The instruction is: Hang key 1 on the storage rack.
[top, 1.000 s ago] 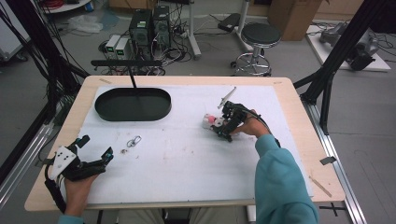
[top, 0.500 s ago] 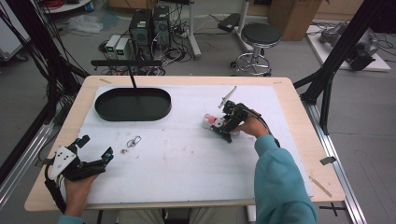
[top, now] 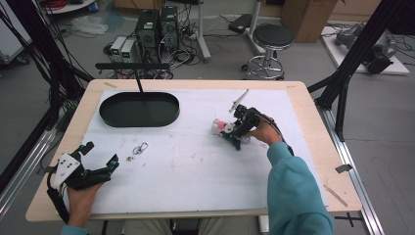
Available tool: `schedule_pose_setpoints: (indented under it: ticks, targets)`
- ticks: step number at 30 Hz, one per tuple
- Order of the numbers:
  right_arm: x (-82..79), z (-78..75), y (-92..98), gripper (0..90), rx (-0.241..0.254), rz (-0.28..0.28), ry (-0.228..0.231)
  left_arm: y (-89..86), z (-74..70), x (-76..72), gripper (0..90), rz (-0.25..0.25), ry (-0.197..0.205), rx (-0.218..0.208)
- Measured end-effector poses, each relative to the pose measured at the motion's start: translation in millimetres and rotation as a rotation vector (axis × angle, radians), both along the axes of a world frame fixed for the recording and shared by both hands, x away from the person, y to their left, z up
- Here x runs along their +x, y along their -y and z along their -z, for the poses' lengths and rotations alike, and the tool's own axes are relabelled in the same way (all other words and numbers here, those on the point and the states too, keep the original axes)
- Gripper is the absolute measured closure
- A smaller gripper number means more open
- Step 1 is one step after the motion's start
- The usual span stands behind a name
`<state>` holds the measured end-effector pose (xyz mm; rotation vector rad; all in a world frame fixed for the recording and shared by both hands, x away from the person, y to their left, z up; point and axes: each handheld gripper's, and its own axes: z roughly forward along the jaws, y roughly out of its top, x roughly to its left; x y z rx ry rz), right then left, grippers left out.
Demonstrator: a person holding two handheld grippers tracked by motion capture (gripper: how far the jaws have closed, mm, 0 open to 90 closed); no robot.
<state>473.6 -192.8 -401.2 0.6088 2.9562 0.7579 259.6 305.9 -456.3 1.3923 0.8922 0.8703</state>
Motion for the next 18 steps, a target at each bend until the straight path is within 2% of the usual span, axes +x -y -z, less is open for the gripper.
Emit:
schedule_pose_setpoints:
  ticks: [3,4,5,7,8,9,11,12,13,14,15,16,17,18]
  targets:
    - [-1.5,-4.7,0.3,41.9,0.043,0.001,0.004,-0.1,-0.4,1.0,1.7,0.005,-0.009,-0.002]
    - [-1.5,-4.7,0.3,41.9,0.043,0.001,0.004,-0.3,-0.5,1.7,1.7,0.003,-0.016,-0.007]
    - [-4.0,-9.2,0.2,41.9,0.07,-0.003,0.013,-0.5,-0.8,2.2,1.7,0.005,-0.021,-0.008]
    - [-5.4,-11.6,0.3,41.9,0.082,-0.009,0.019,-0.6,-1.4,3.4,1.7,0.012,-0.035,-0.005]
    - [-9.0,-17.5,0.7,41.8,0.092,-0.013,0.046,-0.3,-2.2,4.2,1.7,0.026,-0.051,-0.004]
    - [-10.6,-19.9,1.1,41.7,0.101,-0.019,0.05,0.5,-4.1,5.1,1.7,0.047,-0.07,0.011]
    - [-12.9,-23.1,1.9,41.8,0.118,-0.023,0.051,1.4,-5.8,5.5,1.7,0.059,-0.074,0.017]
    - [-17.8,-30.4,3.4,41.6,0.152,-0.034,0.069,2.3,-8.6,5.8,1.7,0.072,-0.074,0.013]
    - [-17.8,-30.4,3.4,41.6,0.152,-0.034,0.069,2.2,-10.8,6.2,1.7,0.084,-0.077,0.012]
    - [-22.4,-36.6,4.0,41.3,0.193,-0.041,0.087,3.3,-14.7,7.3,1.7,0.101,-0.082,0.001]
    - [-24.2,-39.2,4.2,41.2,0.205,-0.046,0.092,5.9,-21.0,9.2,1.7,0.13,-0.094,0.016]
    - [-26.1,-42.2,4.3,41.1,0.226,-0.055,0.103,5.9,-21.0,9.2,1.7,0.13,-0.094,0.016]
    - [-26.1,-42.2,4.3,41.1,0.226,-0.055,0.103,7.8,-24.9,10.7,1.7,0.145,-0.101,0.044]
    - [-28.6,-45.2,4.3,41.1,0.247,-0.055,0.106,10.8,-29.4,13.1,1.7,0.167,-0.108,0.072]
